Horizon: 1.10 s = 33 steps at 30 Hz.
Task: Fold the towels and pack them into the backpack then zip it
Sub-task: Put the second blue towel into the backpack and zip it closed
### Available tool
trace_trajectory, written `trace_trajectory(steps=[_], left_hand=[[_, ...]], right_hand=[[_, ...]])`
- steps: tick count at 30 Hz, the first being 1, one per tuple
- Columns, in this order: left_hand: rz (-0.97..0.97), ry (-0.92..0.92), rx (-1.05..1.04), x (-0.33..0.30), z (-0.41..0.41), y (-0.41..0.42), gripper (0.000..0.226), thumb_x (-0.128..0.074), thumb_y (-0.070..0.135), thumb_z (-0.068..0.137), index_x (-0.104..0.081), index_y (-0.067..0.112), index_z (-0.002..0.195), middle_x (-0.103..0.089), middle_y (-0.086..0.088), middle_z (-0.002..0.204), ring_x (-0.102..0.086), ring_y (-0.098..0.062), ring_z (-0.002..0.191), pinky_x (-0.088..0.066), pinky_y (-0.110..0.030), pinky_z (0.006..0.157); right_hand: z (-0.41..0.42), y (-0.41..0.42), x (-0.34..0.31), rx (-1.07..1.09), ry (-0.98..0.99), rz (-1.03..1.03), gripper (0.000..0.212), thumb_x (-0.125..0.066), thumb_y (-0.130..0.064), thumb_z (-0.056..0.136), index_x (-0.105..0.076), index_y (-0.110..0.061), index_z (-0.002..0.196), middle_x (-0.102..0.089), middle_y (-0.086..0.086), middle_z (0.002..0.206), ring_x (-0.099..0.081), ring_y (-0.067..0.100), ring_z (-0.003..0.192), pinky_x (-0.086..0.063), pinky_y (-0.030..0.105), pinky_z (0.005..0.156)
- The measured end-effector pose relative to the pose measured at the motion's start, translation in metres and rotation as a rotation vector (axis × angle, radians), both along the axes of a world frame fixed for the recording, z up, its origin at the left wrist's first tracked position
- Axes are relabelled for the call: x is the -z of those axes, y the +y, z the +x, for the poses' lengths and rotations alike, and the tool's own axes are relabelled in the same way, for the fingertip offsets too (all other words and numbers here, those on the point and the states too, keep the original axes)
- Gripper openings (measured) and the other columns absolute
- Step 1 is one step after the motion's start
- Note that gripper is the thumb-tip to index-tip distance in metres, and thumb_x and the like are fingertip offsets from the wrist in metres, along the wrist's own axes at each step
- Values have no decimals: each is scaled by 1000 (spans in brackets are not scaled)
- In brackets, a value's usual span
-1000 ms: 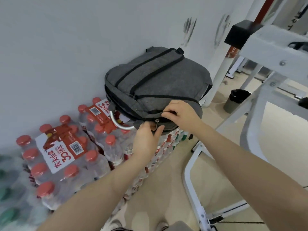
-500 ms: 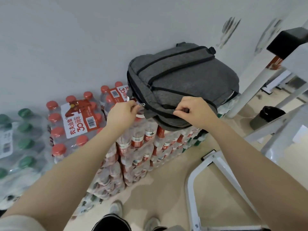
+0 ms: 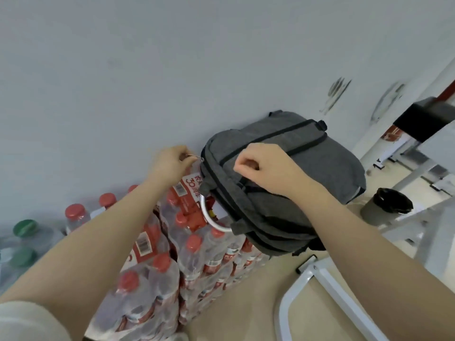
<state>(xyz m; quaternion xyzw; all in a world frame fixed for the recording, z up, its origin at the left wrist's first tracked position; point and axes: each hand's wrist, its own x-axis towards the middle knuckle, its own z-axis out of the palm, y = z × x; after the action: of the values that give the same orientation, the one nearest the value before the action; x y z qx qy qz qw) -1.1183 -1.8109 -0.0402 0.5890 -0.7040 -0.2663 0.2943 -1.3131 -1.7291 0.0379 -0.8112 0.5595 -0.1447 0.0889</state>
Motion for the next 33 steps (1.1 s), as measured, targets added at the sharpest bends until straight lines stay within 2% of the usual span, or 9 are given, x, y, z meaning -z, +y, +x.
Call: trace_trajectory(steps=[3, 5, 9, 12, 17, 20, 24, 28, 33], left_hand=[[13, 40, 84, -10, 12, -15, 21, -64, 23, 85, -64, 3, 88, -62, -6, 78, -56, -18, 73, -39, -17, 58], [58, 137, 121, -14, 15, -21, 15, -65, 19, 83, -64, 4, 86, -63, -6, 75, -57, -17, 70, -42, -20, 60], [264, 458, 123, -4, 16, -20, 11, -61, 10, 85, -57, 14, 76, -61, -2, 65, -56, -4, 50, -46, -23, 60], [411, 662, 74, 5, 16, -18, 10, -56, 9, 88, -50, 15, 82, -60, 0, 68, -57, -8, 53, -45, -22, 56], [535, 438, 224, 9, -2, -15, 28, -60, 38, 85, -61, 10, 82, -63, 2, 68, -56, -9, 55, -44, -16, 50], [457, 403, 182, 12, -21, -13, 28, -62, 34, 84, -58, 10, 70, -60, 3, 58, -54, -3, 46, -42, -14, 47], [448, 471, 112, 16, -25, -11, 35, -66, 22, 82, -47, 15, 55, -52, 3, 47, -48, -4, 39, -38, -24, 51], [418, 399, 31, 14, -20, -8, 40, -69, 27, 80, -40, 16, 54, -39, 1, 49, -31, -4, 37, -29, -23, 49], [399, 388, -45, 14, -21, -4, 43, -68, 28, 81, -37, 18, 53, -34, 7, 44, -27, -3, 36, -27, -23, 49]], right_hand=[[35, -59, 8, -5, 55, 13, 24, -56, -28, 89, -65, -15, 107, -60, 5, 109, -54, 21, 103, -44, 39, 92], [53, -89, 19, -48, 159, 90, 32, -56, -32, 89, -62, -15, 115, -60, 7, 115, -52, 24, 109, -43, 40, 93], [70, -119, 28, -159, 362, 164, 22, -58, -31, 86, -64, -11, 82, -63, 9, 88, -57, 28, 89, -47, 41, 78], [64, -133, 24, -207, 365, 235, 26, -58, -27, 87, -62, -4, 75, -63, 15, 83, -58, 29, 82, -46, 42, 77], [58, -143, 21, -98, 61, 323, 23, -68, -15, 78, -64, 5, 68, -64, 28, 85, -57, 32, 74, -40, 32, 66], [57, -155, 27, -53, 15, 249, 22, -68, -14, 76, -67, 8, 73, -66, 28, 86, -61, 37, 85, -37, 31, 63], [43, -180, 28, 17, 51, 190, 18, -66, -12, 72, -65, 3, 61, -61, 17, 63, -54, 25, 62, -39, 30, 60], [19, -201, 28, 167, 68, 182, 36, -67, -15, 73, -48, -16, 42, -47, -1, 49, -44, 13, 50, -34, 25, 58], [-9, -209, 35, 327, 183, 93, 18, -62, -22, 81, -56, -13, 67, -55, 8, 76, -63, 30, 84, -38, 28, 64]])
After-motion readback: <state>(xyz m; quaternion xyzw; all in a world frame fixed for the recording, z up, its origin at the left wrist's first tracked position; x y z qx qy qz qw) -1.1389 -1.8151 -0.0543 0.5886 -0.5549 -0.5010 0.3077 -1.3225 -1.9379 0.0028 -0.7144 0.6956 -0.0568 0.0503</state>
